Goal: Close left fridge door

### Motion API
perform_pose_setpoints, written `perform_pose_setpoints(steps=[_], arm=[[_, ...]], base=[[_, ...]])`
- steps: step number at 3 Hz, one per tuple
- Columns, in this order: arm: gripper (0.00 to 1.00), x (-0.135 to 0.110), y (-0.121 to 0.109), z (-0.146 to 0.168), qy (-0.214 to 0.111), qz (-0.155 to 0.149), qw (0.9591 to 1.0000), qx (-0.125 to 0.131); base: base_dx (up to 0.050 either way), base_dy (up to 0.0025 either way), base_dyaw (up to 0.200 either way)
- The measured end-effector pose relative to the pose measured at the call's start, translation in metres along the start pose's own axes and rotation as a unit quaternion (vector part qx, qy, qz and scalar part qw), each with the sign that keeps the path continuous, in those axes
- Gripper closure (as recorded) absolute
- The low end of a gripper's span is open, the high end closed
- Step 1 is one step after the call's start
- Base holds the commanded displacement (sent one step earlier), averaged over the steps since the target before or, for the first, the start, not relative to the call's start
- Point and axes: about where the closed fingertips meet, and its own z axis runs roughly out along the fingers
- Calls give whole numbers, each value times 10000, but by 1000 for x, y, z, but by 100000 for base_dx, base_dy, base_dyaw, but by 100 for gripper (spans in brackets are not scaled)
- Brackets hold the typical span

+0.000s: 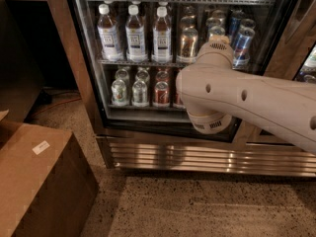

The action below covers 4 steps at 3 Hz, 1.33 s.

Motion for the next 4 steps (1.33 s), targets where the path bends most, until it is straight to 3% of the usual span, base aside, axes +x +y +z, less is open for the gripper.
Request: perform_pose_setpoints(steps=[4], arm=[[100,-6,10,4,-27,60,9999,-80]], base=[[0,0,0]])
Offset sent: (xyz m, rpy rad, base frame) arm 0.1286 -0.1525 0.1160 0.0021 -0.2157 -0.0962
